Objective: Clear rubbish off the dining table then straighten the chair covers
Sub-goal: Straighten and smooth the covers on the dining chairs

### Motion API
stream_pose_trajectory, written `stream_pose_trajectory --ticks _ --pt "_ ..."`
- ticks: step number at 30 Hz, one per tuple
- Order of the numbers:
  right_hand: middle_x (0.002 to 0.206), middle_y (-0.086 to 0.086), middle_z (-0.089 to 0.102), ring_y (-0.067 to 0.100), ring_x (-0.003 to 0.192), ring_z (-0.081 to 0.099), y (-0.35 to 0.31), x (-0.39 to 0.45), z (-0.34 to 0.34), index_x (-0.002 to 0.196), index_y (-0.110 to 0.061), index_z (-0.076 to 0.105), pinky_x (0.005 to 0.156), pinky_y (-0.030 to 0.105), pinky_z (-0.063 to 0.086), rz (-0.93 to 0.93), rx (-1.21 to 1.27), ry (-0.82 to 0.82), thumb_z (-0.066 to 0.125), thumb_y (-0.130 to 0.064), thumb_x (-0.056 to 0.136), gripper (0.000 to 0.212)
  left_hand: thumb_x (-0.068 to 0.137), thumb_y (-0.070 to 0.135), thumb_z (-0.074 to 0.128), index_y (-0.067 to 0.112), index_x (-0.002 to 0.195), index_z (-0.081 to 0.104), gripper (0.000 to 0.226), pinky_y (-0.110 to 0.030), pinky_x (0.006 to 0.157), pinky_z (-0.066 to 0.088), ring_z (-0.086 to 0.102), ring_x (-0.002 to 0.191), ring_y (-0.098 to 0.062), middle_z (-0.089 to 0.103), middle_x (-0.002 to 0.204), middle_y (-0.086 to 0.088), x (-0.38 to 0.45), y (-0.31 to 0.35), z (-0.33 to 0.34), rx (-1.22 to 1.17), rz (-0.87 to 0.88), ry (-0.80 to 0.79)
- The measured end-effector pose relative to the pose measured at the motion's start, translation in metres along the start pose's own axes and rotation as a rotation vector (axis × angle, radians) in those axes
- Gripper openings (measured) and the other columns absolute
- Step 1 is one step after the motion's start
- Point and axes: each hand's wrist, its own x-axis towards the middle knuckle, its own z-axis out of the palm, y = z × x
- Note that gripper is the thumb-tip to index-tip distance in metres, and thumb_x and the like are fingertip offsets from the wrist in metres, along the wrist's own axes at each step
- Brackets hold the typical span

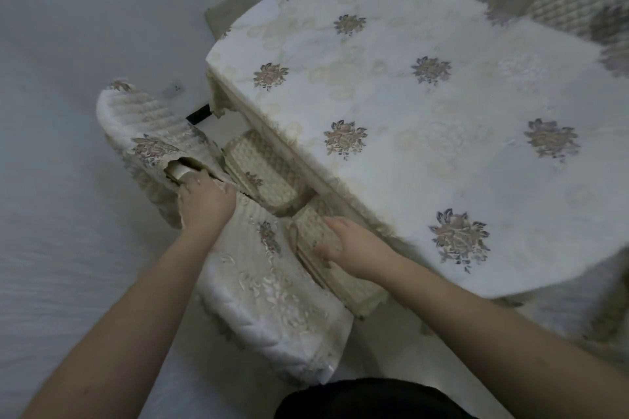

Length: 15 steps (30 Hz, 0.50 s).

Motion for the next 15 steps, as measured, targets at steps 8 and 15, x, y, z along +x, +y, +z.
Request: stream_pose_trajectory --ticks 8,15 --pt "0.157 0.005 0.023 0.021 0.143 0.024 0.08 -0.1 -0.029 0.152 -0.023 0.021 0.114 0.037 0.025 0.077 -0.009 0.208 0.041 -0.051 0.096 0.065 0.096 0.038 0.045 0.012 0.143 0.039 0.054 -0.039 0.112 0.029 0.036 0.136 -0.025 0.04 0.149 -0.009 -0.117 0.134 -0.003 0.023 0.68 -0.159" --pt "0.157 0.002 0.024 0.019 0.143 0.021 0.154 -0.2 -0.043 0.151 -0.025 0.022 0.113 0.038 0.026 0.209 -0.035 0.418 0.043 -0.046 0.096 0.062 0.089 0.051 0.035 0.019 0.14 0.045 0.061 -0.042 0.112 0.031 0.033 0.139 -0.022 0.041 0.149 -0.003 -0.231 0.252 0.016 0.093 1.107 -0.103"
